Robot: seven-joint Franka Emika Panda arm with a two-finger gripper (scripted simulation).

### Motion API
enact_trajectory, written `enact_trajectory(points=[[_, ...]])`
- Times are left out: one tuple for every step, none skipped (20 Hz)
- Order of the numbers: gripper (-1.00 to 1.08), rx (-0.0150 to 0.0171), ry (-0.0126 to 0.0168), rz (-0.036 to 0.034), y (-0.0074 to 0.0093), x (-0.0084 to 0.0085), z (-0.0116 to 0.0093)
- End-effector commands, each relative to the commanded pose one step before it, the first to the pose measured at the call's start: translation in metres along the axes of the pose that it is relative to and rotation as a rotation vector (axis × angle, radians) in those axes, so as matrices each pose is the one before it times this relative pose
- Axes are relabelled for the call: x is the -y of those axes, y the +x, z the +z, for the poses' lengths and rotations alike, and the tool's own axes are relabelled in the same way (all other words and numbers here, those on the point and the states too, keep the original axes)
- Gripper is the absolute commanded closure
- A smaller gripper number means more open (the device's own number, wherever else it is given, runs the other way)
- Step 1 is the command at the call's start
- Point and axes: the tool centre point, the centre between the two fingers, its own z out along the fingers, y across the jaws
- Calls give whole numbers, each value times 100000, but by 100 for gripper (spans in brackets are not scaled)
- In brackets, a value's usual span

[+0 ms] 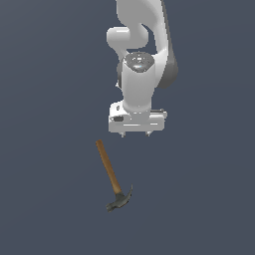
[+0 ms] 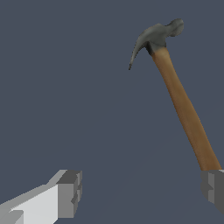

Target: Pick up the object and move it to a goal position.

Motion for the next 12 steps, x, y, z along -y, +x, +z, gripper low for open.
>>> enact_trajectory(points=[[-92,141,410,-1167,-95,551,-169],[-92,0,0,0,-15,35,-18],[-92,-14,-34,133,14,-75,23],[-92,-10,-52,44,37,-88,47],[-92,3,-31,-93,55,-77,62],[-92,12,-25,-217,79,-83,85],[-92,21,-23,-330,105,-100,114],[-92,27,-30,-424,134,-127,147],[-92,29,-44,-475,161,-173,182],[-92,33,-59,-540,186,-211,217],[-92,37,-70,-609,210,-247,252],[-92,43,-75,-685,230,-281,286]])
